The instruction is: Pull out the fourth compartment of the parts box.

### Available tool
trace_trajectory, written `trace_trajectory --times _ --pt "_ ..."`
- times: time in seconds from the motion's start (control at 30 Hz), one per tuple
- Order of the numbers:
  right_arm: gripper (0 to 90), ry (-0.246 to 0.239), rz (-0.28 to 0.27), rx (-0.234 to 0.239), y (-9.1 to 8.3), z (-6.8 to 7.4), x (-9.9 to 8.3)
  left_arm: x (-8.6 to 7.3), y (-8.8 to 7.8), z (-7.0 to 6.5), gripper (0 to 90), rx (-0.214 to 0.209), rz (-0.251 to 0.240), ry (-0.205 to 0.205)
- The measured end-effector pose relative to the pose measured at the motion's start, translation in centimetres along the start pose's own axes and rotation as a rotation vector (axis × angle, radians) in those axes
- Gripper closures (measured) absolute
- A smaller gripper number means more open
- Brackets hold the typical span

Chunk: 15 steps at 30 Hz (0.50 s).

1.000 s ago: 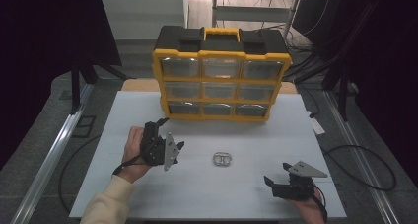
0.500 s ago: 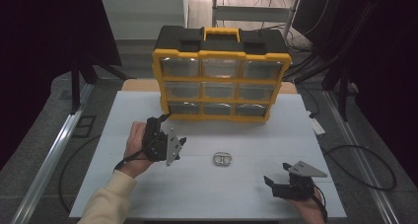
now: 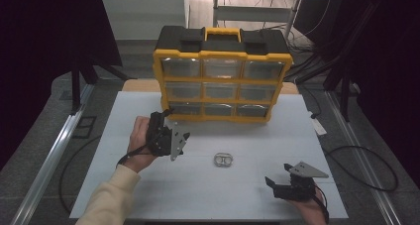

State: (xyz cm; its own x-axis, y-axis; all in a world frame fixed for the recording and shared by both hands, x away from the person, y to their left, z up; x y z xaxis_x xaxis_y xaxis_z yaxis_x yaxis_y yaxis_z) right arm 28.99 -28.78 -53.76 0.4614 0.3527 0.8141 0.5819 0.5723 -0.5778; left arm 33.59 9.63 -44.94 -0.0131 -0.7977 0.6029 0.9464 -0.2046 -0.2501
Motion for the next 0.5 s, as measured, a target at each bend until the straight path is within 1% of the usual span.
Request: trace_trajectory --times 0.27,0.3,0.43,0.5 --pt "12.7 0.001 0.003 -0.001 0.0 0.0 0.0 0.2 0.6 0.3 10.1 0.004 0.007 0.014" --pt "12.7 0.001 0.004 -0.002 0.1 0.0 0.0 0.2 0.6 0.3 10.2 0.005 0.004 0.009" --pt "12.7 0.001 0.002 -0.003 0.0 0.0 0.0 0.3 0.9 0.5 10.4 0.012 0.006 0.011" --pt "12.7 0.002 0.0 -0.003 0.0 0.0 0.0 0.3 1.1 0.7 10.4 0.018 0.011 0.018"
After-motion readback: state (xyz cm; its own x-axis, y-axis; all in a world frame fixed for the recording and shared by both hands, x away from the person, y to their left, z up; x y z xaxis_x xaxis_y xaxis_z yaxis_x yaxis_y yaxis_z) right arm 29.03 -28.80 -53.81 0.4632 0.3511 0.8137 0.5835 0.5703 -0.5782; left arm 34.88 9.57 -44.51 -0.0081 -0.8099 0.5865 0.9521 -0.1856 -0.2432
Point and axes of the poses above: each handheld gripper's, and its own axes: y roughly forward along the jaws, x roughly out of its top, z roughly to its left, the point moved 4 cm from there along y, roughly forward along the jaws, and after that the axes turned 7 degrees about x, right-handed, at the moved point
